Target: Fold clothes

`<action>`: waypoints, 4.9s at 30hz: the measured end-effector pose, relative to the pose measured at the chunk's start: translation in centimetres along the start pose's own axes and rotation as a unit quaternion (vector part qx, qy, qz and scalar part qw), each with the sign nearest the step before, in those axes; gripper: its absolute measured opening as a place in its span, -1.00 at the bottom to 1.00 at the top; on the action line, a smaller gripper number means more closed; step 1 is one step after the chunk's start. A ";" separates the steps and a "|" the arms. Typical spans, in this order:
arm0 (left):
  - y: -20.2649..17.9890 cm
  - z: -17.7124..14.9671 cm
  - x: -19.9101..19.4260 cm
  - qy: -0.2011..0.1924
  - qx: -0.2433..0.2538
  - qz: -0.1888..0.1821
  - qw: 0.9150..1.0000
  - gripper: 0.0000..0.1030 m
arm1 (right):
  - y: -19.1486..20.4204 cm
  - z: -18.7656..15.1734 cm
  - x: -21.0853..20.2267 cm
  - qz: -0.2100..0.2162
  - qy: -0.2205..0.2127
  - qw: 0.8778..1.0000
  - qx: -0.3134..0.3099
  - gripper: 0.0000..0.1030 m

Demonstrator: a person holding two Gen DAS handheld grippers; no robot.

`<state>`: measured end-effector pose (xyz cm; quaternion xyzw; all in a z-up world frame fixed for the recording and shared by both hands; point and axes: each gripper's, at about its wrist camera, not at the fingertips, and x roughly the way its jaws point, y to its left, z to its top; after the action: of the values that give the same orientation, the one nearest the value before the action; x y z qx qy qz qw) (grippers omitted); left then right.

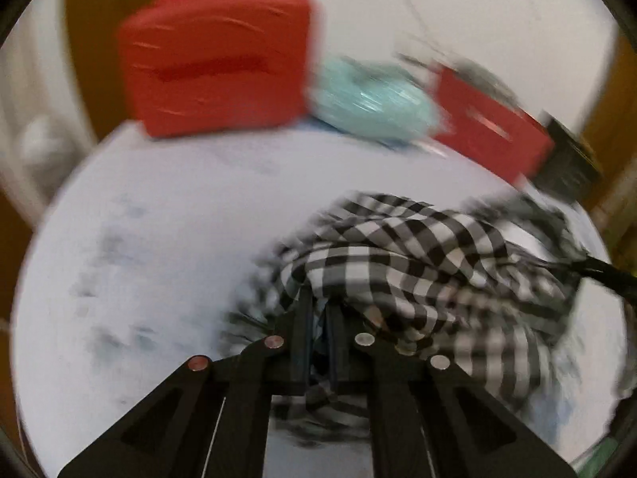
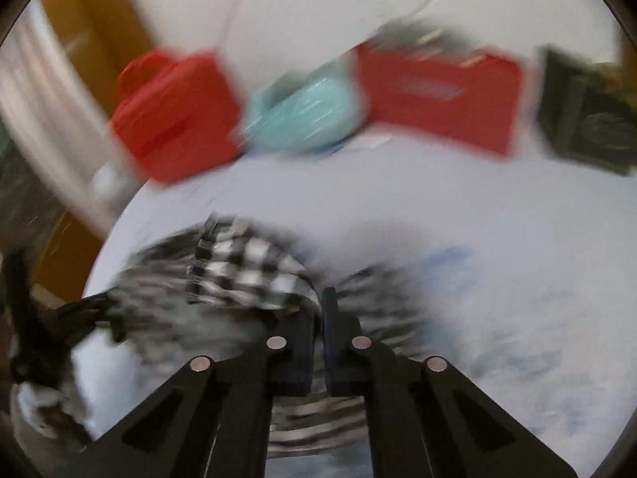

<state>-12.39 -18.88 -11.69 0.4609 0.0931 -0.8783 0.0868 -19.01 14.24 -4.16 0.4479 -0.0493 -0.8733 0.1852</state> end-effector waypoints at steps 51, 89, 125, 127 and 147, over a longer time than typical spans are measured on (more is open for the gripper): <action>-0.5 1.2 -0.5 -0.046 0.022 0.004 0.999 -0.99 | 0.1 -11.3 2.5 0.032 0.126 0.991 0.016 0.56; 1.2 -2.6 5.6 0.031 0.086 -0.040 0.995 -0.83 | 3.8 -11.0 6.8 -0.090 0.034 0.995 0.009 -0.65; -32.4 -6.8 -1.0 0.123 0.256 -0.229 0.931 0.26 | -21.9 -22.3 -8.7 -0.182 0.037 0.964 0.191 -0.66; -32.9 -7.5 -0.6 0.133 0.270 -0.218 0.928 0.26 | -22.0 -22.4 -8.6 -0.178 0.038 0.964 0.193 -0.64; 0.7 1.0 -2.4 0.002 0.014 0.117 0.993 -0.92 | -19.9 -14.8 -12.2 -0.257 -0.081 0.952 0.146 -0.75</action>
<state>-11.70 -19.70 -9.22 0.4713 0.0267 -0.8626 0.1820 -6.24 38.39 -8.63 0.3955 -0.0743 -0.9079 -0.1178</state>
